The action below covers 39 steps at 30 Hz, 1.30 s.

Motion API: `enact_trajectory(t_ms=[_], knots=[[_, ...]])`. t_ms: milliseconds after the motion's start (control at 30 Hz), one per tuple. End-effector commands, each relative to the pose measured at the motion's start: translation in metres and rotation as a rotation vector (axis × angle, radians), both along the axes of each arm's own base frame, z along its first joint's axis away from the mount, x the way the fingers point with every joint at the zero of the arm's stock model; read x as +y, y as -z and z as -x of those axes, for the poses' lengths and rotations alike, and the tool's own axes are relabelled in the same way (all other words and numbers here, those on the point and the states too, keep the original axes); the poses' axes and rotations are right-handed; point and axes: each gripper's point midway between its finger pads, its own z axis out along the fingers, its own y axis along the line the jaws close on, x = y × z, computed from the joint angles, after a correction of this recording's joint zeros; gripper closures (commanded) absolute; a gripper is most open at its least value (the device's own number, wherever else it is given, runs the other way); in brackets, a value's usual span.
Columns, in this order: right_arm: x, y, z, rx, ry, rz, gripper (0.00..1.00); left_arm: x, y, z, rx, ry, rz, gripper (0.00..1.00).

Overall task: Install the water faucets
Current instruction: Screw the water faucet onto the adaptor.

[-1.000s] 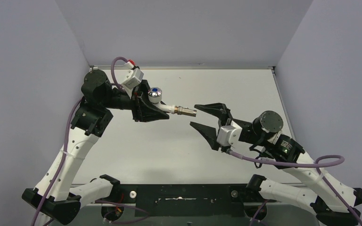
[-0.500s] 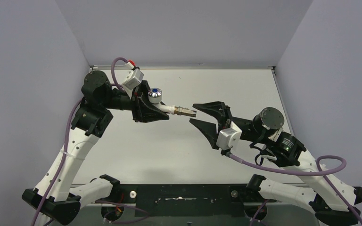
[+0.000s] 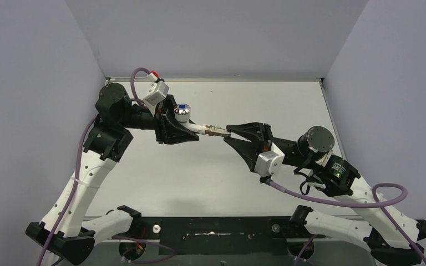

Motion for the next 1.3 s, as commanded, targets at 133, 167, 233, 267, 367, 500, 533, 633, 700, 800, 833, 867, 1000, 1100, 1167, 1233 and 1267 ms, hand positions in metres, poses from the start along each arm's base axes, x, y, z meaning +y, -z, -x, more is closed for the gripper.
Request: enact_trajectory(t_ms=[133, 167, 233, 267, 367, 500, 533, 633, 700, 800, 833, 867, 1000, 1100, 1167, 1233, 1267], knots=[[-0.008, -0.032, 0.001, -0.016, 0.023, -0.114, 0.78, 0.003, -0.018, 0.008, -0.089, 0.009, 0.042, 1.0], [-0.008, -0.033, 0.001, -0.006, 0.025, -0.123, 0.81, 0.003, -0.018, 0.008, -0.088, 0.009, 0.041, 1.0], [-0.01, -0.035, -0.003, 0.035, 0.044, -0.151, 0.87, 0.003, -0.018, 0.008, -0.088, 0.01, 0.042, 1.0], [-0.011, -0.038, -0.004, 0.064, 0.05, -0.174, 0.9, 0.003, -0.018, 0.008, -0.089, 0.01, 0.041, 1.0], [-0.01, -0.039, -0.003, 0.183, 0.037, -0.231, 0.96, 0.003, -0.018, 0.007, -0.088, 0.01, 0.041, 1.0], [-0.008, -0.042, -0.003, 0.367, 0.012, -0.323, 1.0, 0.002, -0.018, 0.006, -0.088, 0.017, 0.039, 1.0], [-0.008, -0.042, -0.003, 0.414, 0.006, -0.34, 1.0, 0.002, -0.018, 0.006, -0.089, 0.02, 0.039, 1.0], [-0.006, -0.042, -0.004, 0.564, -0.002, -0.388, 1.0, 0.002, -0.018, 0.008, -0.098, 0.026, 0.041, 1.0], [-0.004, -0.039, -0.007, 0.663, -0.001, -0.415, 1.0, 0.002, -0.018, 0.008, -0.099, 0.03, 0.042, 1.0], [-0.002, -0.034, -0.008, 0.807, 0.001, -0.455, 1.0, 0.002, -0.018, 0.01, -0.105, 0.038, 0.048, 1.0], [-0.003, -0.034, -0.009, 0.853, 0.001, -0.476, 1.0, 0.002, -0.018, 0.01, -0.107, 0.039, 0.049, 1.0], [-0.003, -0.033, -0.01, 0.895, 0.001, -0.496, 1.0, 0.003, -0.018, 0.011, -0.109, 0.039, 0.051, 1.0], [0.0, -0.026, -0.012, 1.032, -0.008, -0.542, 1.0, 0.002, -0.018, 0.011, -0.112, 0.047, 0.052, 1.0], [0.002, -0.022, -0.013, 1.128, -0.008, -0.572, 1.0, 0.002, -0.019, 0.011, -0.115, 0.05, 0.054, 1.0], [0.003, -0.019, -0.014, 1.187, -0.011, -0.588, 1.0, 0.002, -0.02, 0.011, -0.12, 0.052, 0.055, 1.0], [0.006, -0.016, -0.015, 1.242, -0.015, -0.6, 1.0, 0.002, -0.02, 0.011, -0.124, 0.052, 0.057, 1.0], [0.006, -0.015, -0.015, 1.267, -0.014, -0.607, 1.0, 0.002, -0.02, 0.01, -0.124, 0.051, 0.057, 1.0]])
